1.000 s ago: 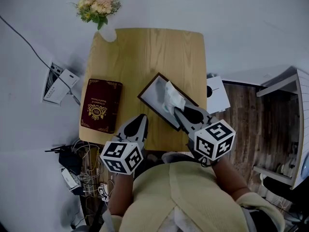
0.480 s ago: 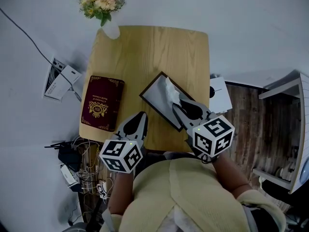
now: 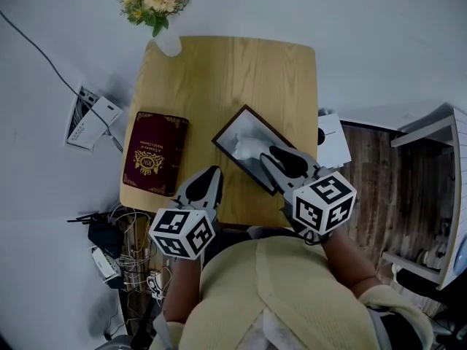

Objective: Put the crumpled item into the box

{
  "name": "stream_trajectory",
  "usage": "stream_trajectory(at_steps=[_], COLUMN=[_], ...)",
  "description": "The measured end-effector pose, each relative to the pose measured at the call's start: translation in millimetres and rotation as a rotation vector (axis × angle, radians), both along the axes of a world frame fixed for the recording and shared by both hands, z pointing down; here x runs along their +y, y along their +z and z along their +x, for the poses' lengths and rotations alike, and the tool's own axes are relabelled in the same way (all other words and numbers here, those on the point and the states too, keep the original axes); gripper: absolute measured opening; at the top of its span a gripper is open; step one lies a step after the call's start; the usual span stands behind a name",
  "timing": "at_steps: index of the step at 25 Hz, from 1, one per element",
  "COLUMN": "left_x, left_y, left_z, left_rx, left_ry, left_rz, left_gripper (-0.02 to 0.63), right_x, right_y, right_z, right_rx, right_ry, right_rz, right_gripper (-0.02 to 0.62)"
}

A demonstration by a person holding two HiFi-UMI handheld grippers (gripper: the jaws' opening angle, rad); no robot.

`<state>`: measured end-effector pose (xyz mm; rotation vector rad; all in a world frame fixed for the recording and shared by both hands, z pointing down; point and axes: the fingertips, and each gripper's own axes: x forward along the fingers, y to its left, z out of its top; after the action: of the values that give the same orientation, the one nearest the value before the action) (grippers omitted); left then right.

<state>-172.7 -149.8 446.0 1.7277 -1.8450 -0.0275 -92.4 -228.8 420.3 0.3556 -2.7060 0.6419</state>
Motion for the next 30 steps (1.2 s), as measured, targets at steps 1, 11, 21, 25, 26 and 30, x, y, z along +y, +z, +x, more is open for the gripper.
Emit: stream_trajectory(at_steps=[1, 11, 21, 25, 26, 30], left_x=[0.5, 4.6, 5.3, 4.8, 4.6, 3.9], left_y=[0.3, -2.2, -5.1, -7.0, -7.6, -8.7], left_z=[0.5, 8.4, 20.0, 24.8, 25.8, 30.9], left_rx=[0.002, 0.004, 0.000, -0.003, -0.004, -0.005], left_ry=[0.002, 0.026, 0.065, 0.082, 0.086, 0.102], left_rz=[0.000, 0.011, 0.018, 0.025, 0.026, 0.028], left_gripper=[0.029, 0.029, 0.029, 0.029, 0.029, 0.029], right_x=[0.3, 4.2, 8.0, 9.8, 10.0, 11.2], right_y=[0.3, -6.2, -10.5, -10.2, -10.3, -10.2], right_z=[1.0, 13.8, 34.8, 43.7, 46.1, 56.9], right_rx=[0.001, -0.023, -0.031, -0.022, -0.020, -0.014], right_ry=[0.004, 0.043, 0.096, 0.119, 0.126, 0.155], right_rz=[0.000, 0.001, 0.009, 0.015, 0.016, 0.020], right_gripper=[0.097, 0.076, 0.052, 0.047, 0.045, 0.042])
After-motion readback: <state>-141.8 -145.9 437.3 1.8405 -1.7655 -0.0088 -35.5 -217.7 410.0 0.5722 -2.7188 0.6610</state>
